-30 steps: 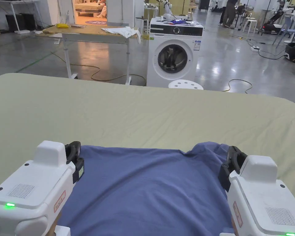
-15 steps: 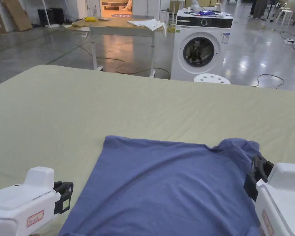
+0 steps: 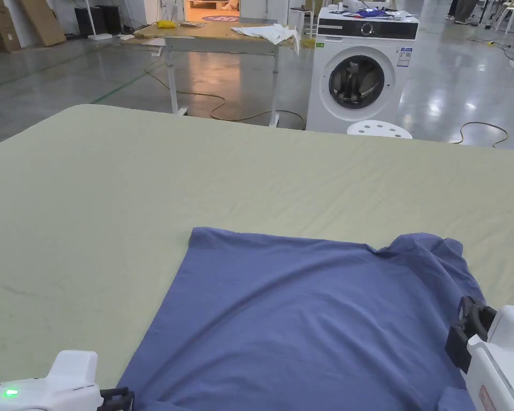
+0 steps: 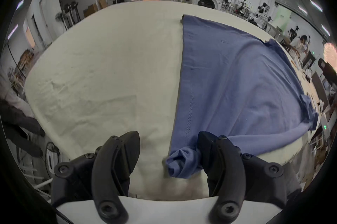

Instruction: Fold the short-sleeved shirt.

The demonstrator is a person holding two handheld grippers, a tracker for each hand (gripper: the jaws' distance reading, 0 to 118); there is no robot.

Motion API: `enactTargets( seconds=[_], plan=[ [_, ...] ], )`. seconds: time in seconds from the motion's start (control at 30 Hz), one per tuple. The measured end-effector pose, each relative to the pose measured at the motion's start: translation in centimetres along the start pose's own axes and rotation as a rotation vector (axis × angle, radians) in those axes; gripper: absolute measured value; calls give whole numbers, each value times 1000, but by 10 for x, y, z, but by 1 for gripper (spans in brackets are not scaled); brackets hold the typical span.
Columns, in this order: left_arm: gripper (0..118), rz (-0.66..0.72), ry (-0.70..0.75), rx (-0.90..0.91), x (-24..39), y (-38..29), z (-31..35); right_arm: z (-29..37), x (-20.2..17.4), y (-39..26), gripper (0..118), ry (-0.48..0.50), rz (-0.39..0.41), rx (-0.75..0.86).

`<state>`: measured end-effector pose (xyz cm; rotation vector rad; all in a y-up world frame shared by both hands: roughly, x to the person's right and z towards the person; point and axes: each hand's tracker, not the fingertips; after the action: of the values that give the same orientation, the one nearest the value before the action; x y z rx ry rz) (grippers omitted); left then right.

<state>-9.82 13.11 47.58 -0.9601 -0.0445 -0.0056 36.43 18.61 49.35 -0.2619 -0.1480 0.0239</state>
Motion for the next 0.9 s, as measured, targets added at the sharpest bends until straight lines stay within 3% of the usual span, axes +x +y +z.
enactTargets(
  seconds=[0.17,0.37,0.5,0.53,0.57,0.7,0.9],
  plan=[
    [67,-59,1,-42,7,-2,1,7,11,-7,0,-18,1,-32],
    [49,-118,-5,-50,19,-2,4,22,29,-14,0,-28,-20,-107],
    [5,-133,-70,-61,19,0,4,38,46,-21,0,-11,-39,-203],
    [4,-129,-72,-63,18,1,5,42,51,-22,0,-6,-33,-249],
    [3,-126,-76,-61,15,2,6,47,56,-24,3,-8,-26,-286],
    [2,-89,-111,-46,7,3,12,64,71,-36,63,-9,23,-400],
    [2,-52,-120,-29,-3,2,13,78,80,-66,66,30,42,-584]
  ],
)
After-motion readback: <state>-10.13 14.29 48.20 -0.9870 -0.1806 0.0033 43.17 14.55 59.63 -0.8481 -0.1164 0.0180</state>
